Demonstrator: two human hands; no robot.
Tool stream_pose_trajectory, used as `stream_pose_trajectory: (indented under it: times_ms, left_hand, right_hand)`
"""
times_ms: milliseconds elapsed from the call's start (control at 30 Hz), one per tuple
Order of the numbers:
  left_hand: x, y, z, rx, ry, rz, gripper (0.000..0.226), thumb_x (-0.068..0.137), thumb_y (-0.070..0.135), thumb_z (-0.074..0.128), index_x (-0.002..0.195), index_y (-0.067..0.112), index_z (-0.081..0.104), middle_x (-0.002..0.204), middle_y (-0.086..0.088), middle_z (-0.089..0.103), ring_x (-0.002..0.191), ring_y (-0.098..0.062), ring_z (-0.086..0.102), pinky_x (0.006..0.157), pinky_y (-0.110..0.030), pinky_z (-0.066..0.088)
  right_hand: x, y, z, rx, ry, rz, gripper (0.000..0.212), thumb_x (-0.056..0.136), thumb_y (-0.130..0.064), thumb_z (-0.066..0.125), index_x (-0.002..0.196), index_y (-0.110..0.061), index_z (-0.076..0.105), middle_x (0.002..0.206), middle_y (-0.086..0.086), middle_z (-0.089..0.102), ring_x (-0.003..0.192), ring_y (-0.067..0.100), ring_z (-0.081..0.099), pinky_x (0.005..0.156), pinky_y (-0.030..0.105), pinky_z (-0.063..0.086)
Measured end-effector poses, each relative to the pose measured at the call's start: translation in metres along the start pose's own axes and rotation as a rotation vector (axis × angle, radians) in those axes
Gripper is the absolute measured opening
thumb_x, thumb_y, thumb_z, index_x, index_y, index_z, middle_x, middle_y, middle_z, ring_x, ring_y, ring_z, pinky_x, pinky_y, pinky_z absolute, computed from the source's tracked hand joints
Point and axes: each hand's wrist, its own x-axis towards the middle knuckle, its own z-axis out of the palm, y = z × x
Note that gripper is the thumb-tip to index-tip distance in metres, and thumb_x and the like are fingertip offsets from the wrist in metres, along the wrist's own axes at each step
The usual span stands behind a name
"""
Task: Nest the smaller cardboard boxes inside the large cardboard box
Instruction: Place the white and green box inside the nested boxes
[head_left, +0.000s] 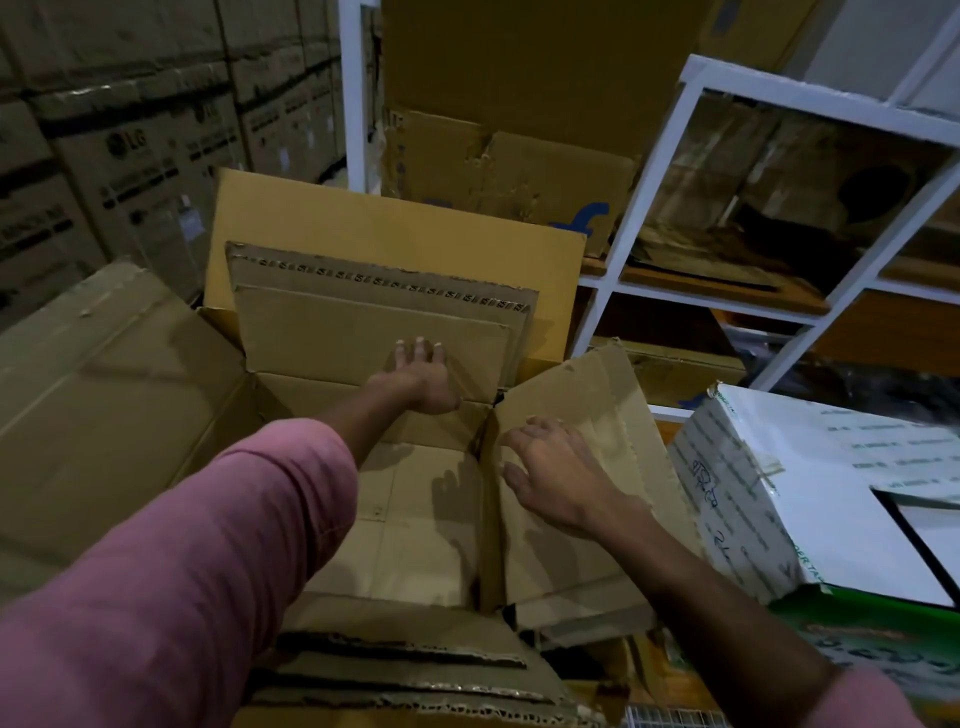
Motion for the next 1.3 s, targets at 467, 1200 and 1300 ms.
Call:
stream_pose_trajectory:
  times_ms: [467,1200,1300]
  left_hand:
    - [-0.087,0.107,0.009,0.131,0.12,0.179,0.085,0.099,0.052,0.052,0.162,0.017,0.008,0.169,-0.01,-0.015,0.152,-0.042,-0.016,0.119,-0.066,0.008]
    - [-0.119,0.411,0.177,-0.053,0.116,0.104,0.093,0.09,0.082,0.02,0.162,0.029,-0.002,0.168,0.006,-0.02,0.152,-0.048,0.007,0.119,-0.066,0.011]
    - [-0.119,0.414,0.198,-0.05,0.155,0.052,0.099,0.082,0.087,0.012,0.162,0.031,-0.004,0.168,0.005,-0.022,0.153,-0.046,0.01,0.119,-0.067,0.013]
  right_hand:
    - [-0.03,0.047,-0.04,0.147,0.177,0.136,0.051,0.107,-0.043,0.038,0.153,-0.02,0.04,0.16,0.006,0.039,0.152,0.028,0.024,0.124,0.047,0.013]
    - [-0.308,0.377,-0.038,0.221,0.146,0.559,0.09,0.09,-0.085,0.017,0.16,-0.028,0.027,0.171,-0.001,0.015,0.156,0.037,0.008,0.118,0.071,0.002]
    - [-0.332,0.445,0.009,0.206,0.048,0.624,0.125,0.066,-0.1,-0.008,0.161,-0.025,0.023,0.172,0.002,0.01,0.156,0.039,0.01,0.117,0.073,0.003]
